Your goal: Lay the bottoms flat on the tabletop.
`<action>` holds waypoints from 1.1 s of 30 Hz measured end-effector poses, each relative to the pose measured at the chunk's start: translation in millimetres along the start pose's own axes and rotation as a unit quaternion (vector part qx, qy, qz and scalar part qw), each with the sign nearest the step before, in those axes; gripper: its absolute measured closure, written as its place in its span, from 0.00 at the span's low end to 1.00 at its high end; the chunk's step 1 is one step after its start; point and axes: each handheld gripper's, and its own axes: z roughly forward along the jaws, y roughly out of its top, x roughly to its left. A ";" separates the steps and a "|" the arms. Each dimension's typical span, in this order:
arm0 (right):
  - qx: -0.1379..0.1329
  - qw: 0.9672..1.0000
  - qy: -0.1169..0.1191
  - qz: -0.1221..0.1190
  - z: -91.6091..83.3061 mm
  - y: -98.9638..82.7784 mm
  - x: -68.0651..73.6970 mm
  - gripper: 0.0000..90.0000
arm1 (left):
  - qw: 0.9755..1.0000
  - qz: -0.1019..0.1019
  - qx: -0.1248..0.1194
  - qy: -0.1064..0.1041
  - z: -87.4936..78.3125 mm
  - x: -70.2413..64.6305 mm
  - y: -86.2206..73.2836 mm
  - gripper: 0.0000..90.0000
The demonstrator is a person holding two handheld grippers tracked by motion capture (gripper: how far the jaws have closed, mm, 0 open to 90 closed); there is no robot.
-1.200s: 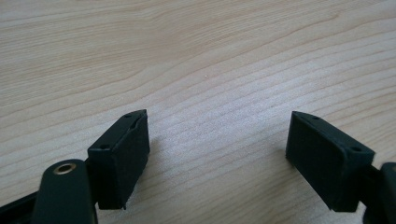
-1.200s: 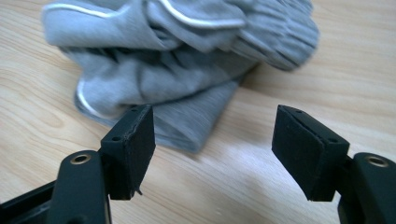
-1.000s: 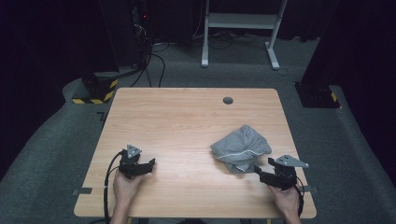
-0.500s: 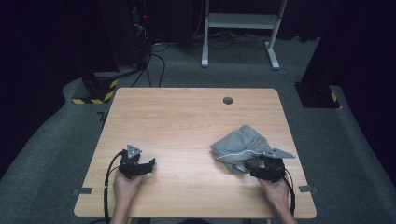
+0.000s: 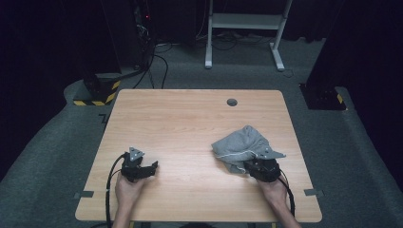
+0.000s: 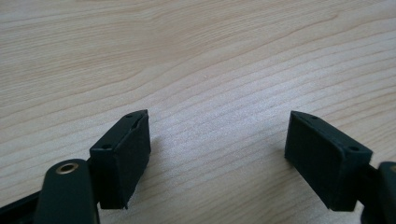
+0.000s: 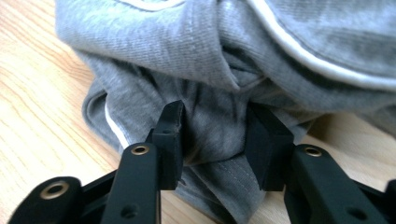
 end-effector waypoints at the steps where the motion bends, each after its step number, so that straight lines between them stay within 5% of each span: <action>1: 0.000 1.000 0.000 0.000 0.0 0.0 0.0 0.69 | 1.000 0.000 0.000 0.000 0.0 -0.1 0.0 0.25; 16: 0.011 0.998 0.046 -0.042 26.6 23.9 29.7 0.76 | 1.000 0.006 0.000 -0.003 -0.4 -1.2 0.1 0.26; 26: 0.000 0.997 0.060 -0.040 39.4 31.2 49.1 0.76 | 1.000 0.005 0.002 -0.011 -0.4 -5.6 1.5 0.26; 33: -0.014 0.997 0.067 -0.037 44.1 29.9 58.6 0.75 | 0.998 0.017 -0.004 -0.062 6.6 -27.6 13.6 0.26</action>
